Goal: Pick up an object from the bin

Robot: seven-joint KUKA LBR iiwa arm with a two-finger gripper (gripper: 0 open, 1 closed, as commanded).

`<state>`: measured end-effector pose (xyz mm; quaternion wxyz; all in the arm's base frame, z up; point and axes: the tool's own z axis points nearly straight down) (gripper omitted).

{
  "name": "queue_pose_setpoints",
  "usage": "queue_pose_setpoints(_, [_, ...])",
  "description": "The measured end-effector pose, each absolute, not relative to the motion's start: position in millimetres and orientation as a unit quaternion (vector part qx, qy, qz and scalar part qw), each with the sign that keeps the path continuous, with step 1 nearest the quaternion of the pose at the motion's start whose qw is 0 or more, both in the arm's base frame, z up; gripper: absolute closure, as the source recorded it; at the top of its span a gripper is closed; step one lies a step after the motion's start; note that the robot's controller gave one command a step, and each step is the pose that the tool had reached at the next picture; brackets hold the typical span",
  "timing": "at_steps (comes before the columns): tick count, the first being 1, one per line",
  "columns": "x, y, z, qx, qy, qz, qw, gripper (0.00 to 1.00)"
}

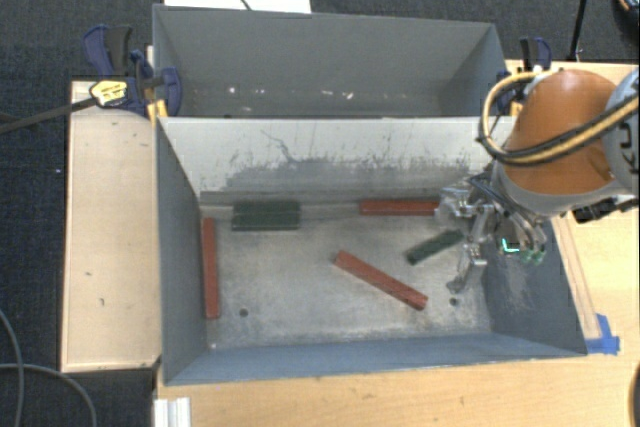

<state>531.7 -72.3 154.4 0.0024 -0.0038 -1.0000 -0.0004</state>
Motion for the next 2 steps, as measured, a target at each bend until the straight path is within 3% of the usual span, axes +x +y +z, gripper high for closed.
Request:
queue_pose_setpoints(1, [558.4, -87.7, 66.2, 0.011, -1.0, 0.0, 0.002, 0.0])
queue_pose_setpoints(2, [559.6, -87.3, 70.6, 0.014, -1.0, 0.0, -0.001, 1.0])
